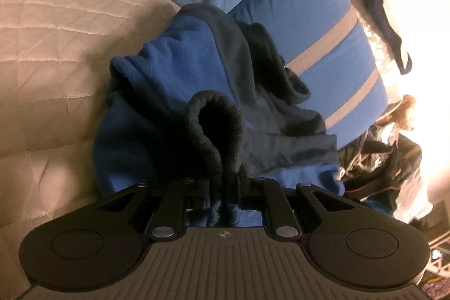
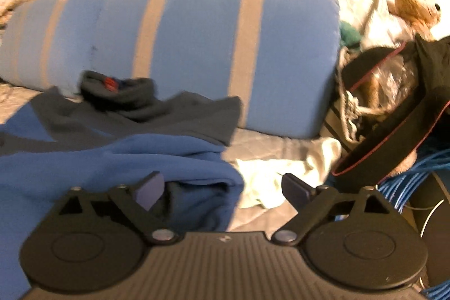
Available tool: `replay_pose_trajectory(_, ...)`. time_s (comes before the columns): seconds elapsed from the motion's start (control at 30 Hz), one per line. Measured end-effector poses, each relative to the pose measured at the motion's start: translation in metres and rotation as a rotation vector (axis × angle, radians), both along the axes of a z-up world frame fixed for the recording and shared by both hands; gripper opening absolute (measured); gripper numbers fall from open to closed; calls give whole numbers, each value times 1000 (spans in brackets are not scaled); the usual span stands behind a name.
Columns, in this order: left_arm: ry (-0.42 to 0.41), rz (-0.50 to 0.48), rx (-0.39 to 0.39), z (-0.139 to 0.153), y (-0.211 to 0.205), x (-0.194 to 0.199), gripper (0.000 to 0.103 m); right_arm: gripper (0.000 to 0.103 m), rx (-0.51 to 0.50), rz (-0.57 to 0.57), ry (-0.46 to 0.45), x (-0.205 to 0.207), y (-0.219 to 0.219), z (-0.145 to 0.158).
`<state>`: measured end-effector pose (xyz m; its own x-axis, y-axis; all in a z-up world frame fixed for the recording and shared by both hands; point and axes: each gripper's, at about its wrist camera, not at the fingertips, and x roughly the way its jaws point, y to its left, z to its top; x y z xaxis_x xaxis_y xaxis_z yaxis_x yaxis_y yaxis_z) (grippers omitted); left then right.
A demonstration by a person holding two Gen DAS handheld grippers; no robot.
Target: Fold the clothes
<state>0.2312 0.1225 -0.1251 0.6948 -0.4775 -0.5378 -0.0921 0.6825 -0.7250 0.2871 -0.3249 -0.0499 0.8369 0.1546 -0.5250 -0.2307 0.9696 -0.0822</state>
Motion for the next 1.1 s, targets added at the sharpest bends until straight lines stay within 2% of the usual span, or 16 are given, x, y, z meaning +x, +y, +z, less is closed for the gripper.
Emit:
replay_pose_trajectory(0.1,-60,38,-9,9,3,-7,16,97,-15,63,19,-10,11,6)
replay_pose_trajectory(0.2,-94,68,-21,15,10,-10,16,96,60,101,116,-4,14,2)
replay_pose_trajectory(0.27,-86,90,-32,14,14,-10,16,95,118,120,181,2,16,-2)
replay_pose_trajectory(0.4,-91,88,-49,15,15,-10,16,93,129,149,222,14,31,-16)
replay_pose_trajectory(0.5,-168,57,-124,21,14,-10,16,91,98,158,233,28,47,-25)
replay_pose_trajectory(0.6,-248,36,-198,26,15,-10,16,87,76,117,255,50,53,-36)
replay_pose_trajectory(0.7,-296,24,-286,27,16,-9,16,73,98,57,285,70,53,-44)
replay_pose_trajectory(0.8,-331,27,-333,29,19,-10,16,53,315,-102,368,84,26,-48)
replay_pose_trajectory(0.93,-334,45,-343,28,22,-11,16,48,673,-256,531,91,-16,-65)
replay_pose_trajectory(1.03,-289,65,-326,24,21,-7,16,50,778,-264,569,85,-28,-68)
replay_pose_trajectory(1.07,-269,72,-313,23,21,-5,16,50,768,-259,581,84,-28,-67)
replay_pose_trajectory(1.1,-249,79,-299,22,21,-4,16,56,749,-254,598,83,-28,-66)
